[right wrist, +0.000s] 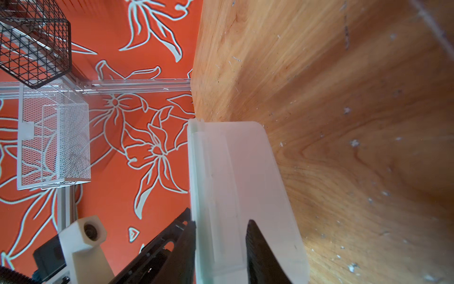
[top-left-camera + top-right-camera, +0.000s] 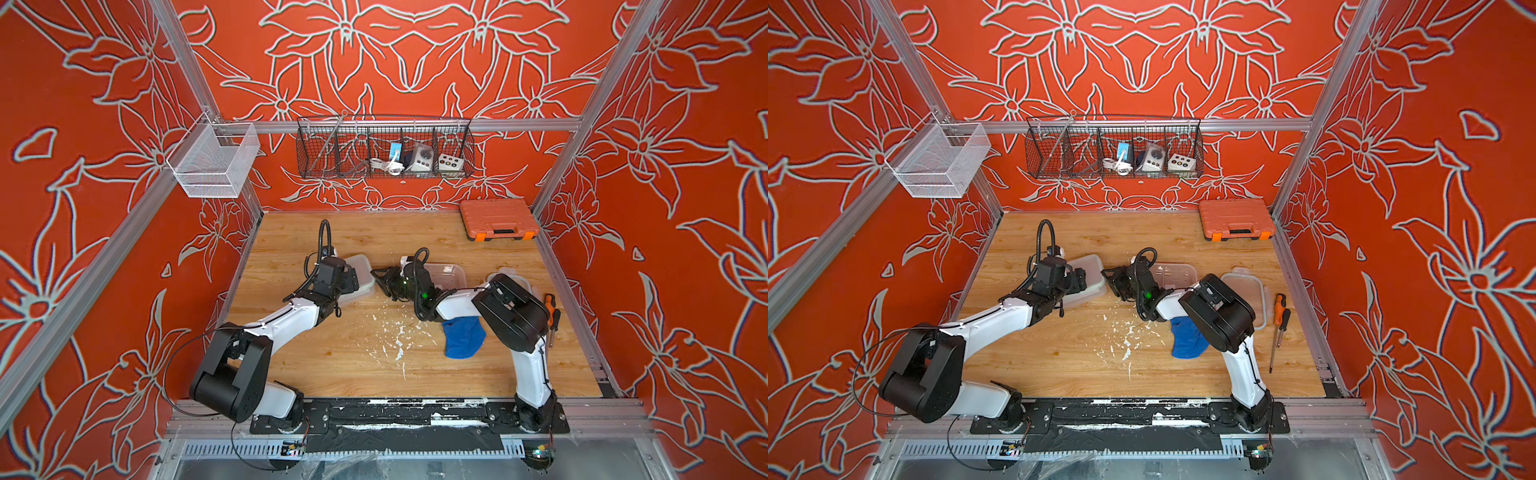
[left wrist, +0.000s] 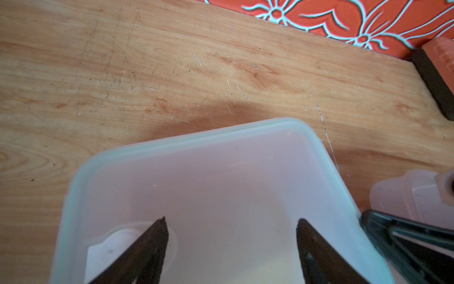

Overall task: Wipe the insides of the lunch boxes
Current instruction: Open the fastener of the lunch box.

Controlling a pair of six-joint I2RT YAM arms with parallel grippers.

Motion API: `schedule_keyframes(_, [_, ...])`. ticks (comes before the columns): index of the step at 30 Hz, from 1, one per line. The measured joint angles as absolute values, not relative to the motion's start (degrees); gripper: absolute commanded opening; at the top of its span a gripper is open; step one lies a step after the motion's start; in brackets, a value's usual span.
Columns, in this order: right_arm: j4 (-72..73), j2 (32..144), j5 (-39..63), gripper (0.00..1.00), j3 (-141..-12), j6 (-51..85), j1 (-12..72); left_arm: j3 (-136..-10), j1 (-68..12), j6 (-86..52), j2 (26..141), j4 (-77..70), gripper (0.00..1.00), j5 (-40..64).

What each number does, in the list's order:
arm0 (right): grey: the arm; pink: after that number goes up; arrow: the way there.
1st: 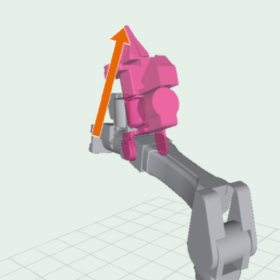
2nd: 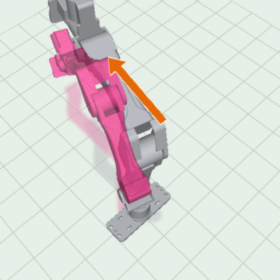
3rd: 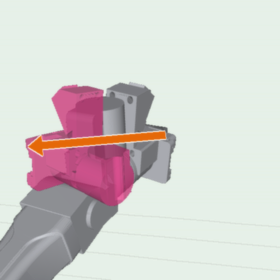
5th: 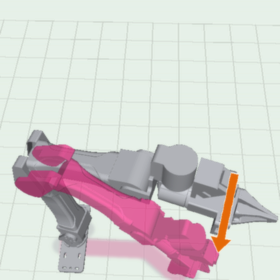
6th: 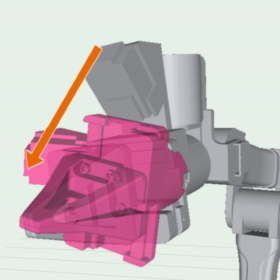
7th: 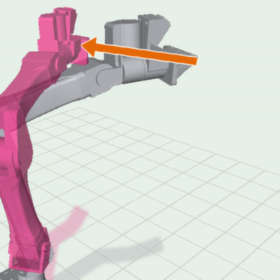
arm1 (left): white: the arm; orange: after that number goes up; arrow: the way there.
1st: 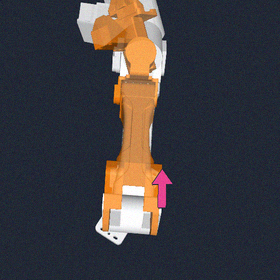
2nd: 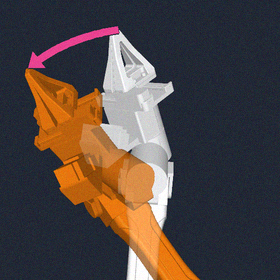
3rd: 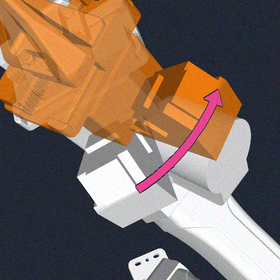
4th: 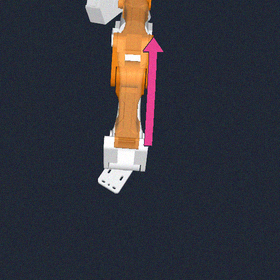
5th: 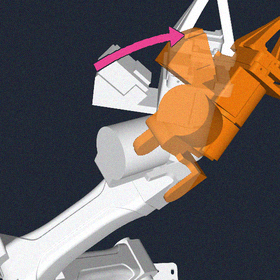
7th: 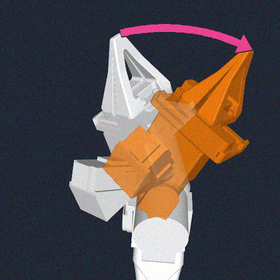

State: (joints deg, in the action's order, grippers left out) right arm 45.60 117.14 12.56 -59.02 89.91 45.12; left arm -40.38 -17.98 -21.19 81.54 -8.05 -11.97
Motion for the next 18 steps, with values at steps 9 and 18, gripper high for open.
schedule_keyframes(9, [37.78, 112.66, 9.76, 0.00, -58.76, 83.79, 45.12, -40.45, -19.29, -20.97, 82.63, -10.00, 0.81, -13.13])
schedule_keyframes(18, [30.44, 110.48, 8.21, 0.00, -58.72, 78.83, 45.43, -40.38, -19.51, -20.64, 83.02, -8.78, 0.81, -13.63])
